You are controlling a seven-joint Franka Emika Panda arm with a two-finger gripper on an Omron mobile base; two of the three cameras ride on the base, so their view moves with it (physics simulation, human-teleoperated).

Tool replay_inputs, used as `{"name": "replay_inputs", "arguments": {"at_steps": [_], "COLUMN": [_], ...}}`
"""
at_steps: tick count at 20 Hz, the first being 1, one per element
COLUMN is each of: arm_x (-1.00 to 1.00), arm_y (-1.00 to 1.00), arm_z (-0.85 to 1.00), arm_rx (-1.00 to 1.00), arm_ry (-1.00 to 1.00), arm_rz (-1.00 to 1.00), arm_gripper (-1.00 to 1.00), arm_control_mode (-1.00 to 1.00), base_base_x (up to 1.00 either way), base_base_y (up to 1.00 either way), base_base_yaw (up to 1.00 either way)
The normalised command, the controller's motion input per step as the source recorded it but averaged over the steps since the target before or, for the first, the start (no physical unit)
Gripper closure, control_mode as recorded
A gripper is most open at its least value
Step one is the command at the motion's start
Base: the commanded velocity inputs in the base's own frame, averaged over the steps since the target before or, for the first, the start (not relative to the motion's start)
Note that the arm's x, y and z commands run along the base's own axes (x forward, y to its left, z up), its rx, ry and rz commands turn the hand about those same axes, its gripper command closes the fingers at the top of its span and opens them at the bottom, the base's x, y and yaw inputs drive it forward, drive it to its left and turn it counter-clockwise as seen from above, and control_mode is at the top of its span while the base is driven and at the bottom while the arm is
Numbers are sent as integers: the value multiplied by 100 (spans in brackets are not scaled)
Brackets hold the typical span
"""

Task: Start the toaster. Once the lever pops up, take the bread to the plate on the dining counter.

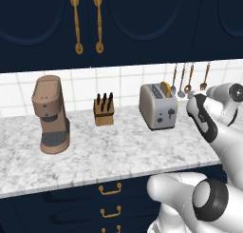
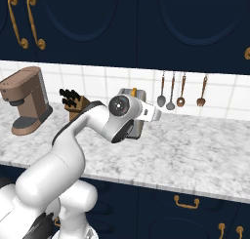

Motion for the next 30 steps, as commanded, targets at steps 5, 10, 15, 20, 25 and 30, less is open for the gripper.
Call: {"name": "replay_inputs", "arguments": {"at_steps": [5,10,15,20,25,30], "arm_x": [0,0,0,0,0,0], "arm_y": [0,0,0,0,0,0], "arm_z": [0,0,0,0,0,0], "arm_rx": [0,0,0,0,0,0], "arm_ry": [0,0,0,0,0,0], "arm_rz": [0,0,0,0,0,0], "arm_gripper": [-100,-100,-100,-100,-100,-100], "arm_control_mode": [-100,-100,-100,-100,-100,-100], "base_base_x": [0,0,0,0,0,0], "base_base_y": [0,0,0,0,0,0], "base_base_yaw": [0,0,0,0,0,0]}}
